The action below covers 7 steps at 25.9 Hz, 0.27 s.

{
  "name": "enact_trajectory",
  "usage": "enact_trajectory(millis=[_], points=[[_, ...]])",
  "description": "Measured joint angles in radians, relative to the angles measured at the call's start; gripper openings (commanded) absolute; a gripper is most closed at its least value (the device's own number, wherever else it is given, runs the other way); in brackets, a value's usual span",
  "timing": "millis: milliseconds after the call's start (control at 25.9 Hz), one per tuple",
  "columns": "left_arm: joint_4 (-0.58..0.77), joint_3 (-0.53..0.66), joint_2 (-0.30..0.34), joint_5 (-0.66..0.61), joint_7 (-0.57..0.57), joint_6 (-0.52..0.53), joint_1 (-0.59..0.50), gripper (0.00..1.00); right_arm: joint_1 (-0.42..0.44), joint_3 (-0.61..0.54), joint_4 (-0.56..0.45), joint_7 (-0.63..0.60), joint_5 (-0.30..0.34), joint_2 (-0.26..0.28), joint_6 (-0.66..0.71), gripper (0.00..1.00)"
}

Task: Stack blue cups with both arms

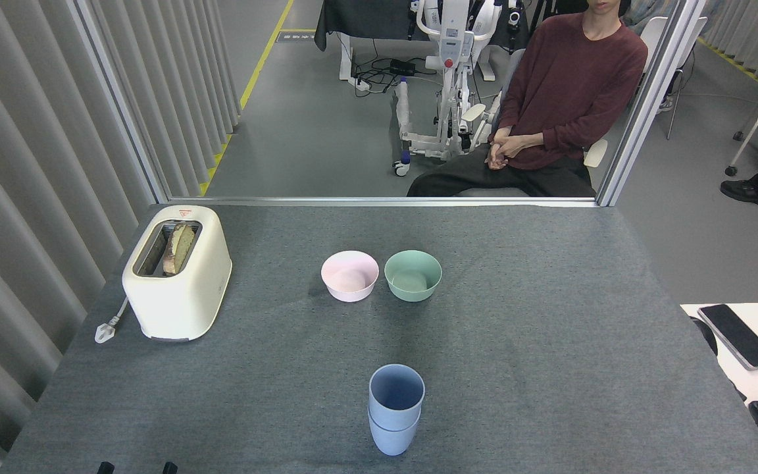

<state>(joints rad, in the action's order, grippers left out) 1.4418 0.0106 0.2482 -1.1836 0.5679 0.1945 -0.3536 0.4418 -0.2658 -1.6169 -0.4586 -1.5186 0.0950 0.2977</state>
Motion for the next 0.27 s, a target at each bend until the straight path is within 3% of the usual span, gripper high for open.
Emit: enact_trajectory(millis=[270], points=[[0.014, 0.000, -0.016, -0.029, 0.019, 0.000, -0.020, 1.00, 0.013, -0.023, 0.008, -0.004, 0.012, 0.002, -0.004, 1.00]])
